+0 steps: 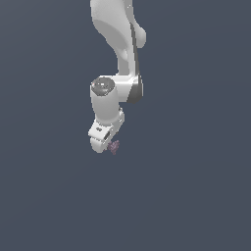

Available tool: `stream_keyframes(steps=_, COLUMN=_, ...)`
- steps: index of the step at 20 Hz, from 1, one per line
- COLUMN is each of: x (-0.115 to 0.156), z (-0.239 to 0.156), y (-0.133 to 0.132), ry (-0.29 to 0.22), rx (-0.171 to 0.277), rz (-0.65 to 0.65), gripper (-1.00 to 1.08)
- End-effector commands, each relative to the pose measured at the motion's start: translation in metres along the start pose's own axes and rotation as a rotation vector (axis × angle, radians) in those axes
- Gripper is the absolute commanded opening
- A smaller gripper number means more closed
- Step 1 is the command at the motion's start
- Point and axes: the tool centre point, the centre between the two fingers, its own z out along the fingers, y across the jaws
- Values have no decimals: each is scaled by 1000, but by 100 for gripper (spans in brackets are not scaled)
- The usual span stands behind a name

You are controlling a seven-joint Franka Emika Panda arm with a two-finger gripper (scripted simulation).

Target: Pick up the object and move it to a goal position.

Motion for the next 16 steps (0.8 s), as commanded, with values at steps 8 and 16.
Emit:
stream_keyframes(steps=8, x=-11, z=10, y=-1, ry=-2, rx=6, rz=-119, gripper=100)
stream_keyframes(steps=16, x=-12, z=12, y=-1, ry=-3, rx=7, rz=-130, gripper=100)
